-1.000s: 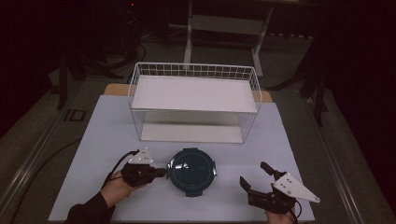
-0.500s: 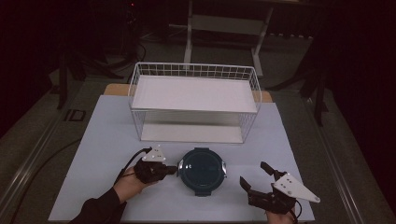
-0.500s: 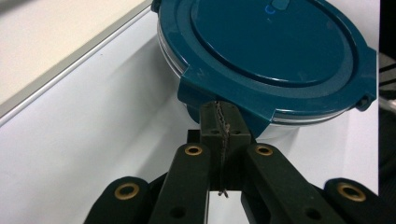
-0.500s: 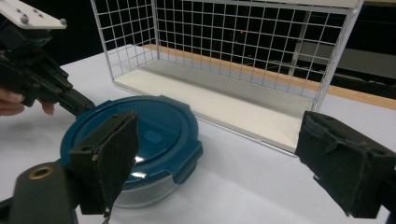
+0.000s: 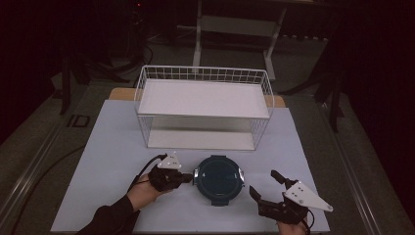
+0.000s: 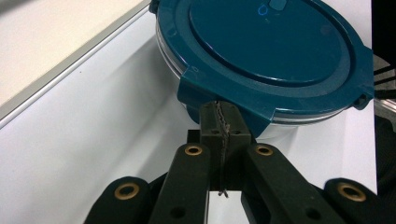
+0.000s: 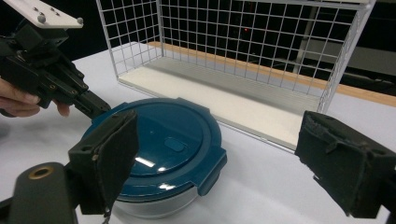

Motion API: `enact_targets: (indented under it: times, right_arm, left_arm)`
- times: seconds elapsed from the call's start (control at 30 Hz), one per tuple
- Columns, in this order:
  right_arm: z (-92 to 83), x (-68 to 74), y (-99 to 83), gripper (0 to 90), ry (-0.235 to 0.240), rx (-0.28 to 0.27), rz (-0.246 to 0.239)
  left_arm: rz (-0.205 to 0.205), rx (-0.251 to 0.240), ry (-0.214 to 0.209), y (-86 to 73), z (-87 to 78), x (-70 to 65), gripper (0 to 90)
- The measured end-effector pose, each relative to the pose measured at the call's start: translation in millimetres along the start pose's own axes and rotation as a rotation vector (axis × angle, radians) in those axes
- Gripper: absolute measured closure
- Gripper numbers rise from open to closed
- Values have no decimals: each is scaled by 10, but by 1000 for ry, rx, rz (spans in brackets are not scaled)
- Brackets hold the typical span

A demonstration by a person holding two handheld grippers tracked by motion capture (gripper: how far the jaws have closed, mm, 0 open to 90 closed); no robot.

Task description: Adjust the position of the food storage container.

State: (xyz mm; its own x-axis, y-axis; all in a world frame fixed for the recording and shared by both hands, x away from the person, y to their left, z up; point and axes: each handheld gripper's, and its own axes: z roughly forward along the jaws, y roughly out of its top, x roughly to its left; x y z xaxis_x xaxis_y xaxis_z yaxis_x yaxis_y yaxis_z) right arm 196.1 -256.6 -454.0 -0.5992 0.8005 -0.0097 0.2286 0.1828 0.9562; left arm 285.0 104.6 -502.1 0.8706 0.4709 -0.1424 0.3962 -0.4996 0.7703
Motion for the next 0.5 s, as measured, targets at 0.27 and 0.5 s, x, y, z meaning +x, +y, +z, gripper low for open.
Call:
enact_targets:
  times: [0.27, 0.5]
  right_arm:
    - [-20, -20, 1, 127, -6, -2, -4]
    - [-14, -21, 28, 117, -22, -10, -12]
  left_arm:
    - [-11, -21, -5, -15, -56, 19, 675]
    - [-50, -94, -57, 67, -233, -73, 129]
